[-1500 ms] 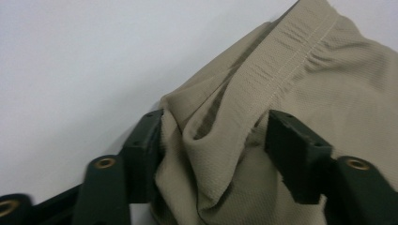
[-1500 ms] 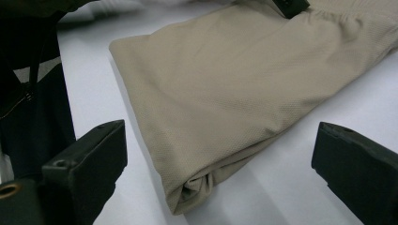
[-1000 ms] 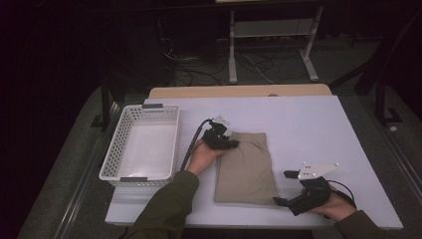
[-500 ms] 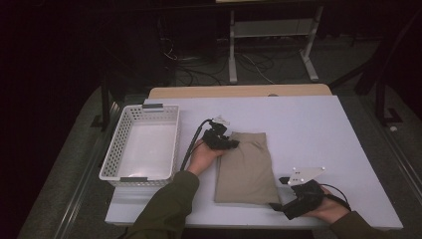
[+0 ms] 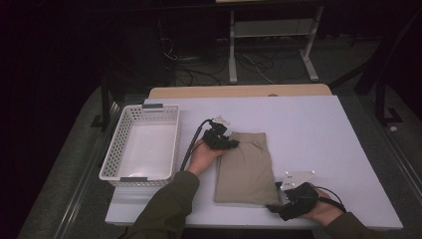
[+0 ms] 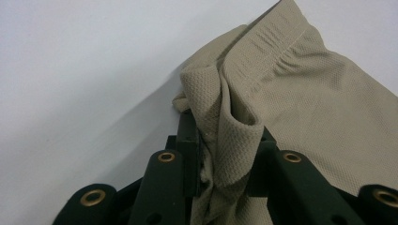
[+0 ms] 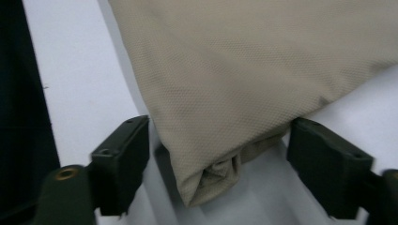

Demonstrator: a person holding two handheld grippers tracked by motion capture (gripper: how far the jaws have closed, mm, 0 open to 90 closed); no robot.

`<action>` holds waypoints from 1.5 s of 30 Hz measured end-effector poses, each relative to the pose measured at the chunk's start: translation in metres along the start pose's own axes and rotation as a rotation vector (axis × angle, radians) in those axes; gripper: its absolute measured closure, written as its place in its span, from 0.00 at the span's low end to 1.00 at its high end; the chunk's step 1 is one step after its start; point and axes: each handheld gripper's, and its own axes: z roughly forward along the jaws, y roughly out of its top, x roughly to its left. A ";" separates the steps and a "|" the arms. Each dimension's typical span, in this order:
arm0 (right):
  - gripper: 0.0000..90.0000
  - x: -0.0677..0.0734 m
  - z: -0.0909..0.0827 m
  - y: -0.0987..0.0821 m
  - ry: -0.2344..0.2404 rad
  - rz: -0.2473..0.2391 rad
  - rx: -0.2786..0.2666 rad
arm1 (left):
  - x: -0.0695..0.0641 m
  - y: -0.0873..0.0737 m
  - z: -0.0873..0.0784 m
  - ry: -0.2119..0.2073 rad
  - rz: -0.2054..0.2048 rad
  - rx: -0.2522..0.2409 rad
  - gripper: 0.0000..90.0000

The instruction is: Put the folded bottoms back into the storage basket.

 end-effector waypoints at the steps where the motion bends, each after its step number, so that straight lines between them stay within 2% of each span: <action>1: 0.29 0.000 0.000 0.001 -0.004 0.003 0.002 | 0.000 0.000 0.000 0.000 -0.002 -0.002 0.81; 6: 0.48 0.001 -0.001 0.003 -0.007 0.001 -0.005 | 0.000 0.000 0.000 -0.002 -0.003 -0.003 0.81; 13: 0.74 0.001 -0.001 0.005 0.021 -0.002 -0.007 | 0.001 -0.001 0.000 -0.007 -0.010 -0.007 0.82; 17: 0.84 0.000 0.000 0.007 0.031 -0.011 -0.005 | 0.001 0.000 0.000 -0.011 -0.018 -0.008 0.83; 28: 0.89 0.000 -0.003 0.012 0.045 -0.008 -0.027 | -0.003 0.004 -0.009 -0.049 -0.014 -0.031 0.84; 45: 0.89 -0.007 -0.017 0.027 0.073 0.028 -0.164 | -0.022 0.016 -0.030 -0.108 0.030 -0.083 0.84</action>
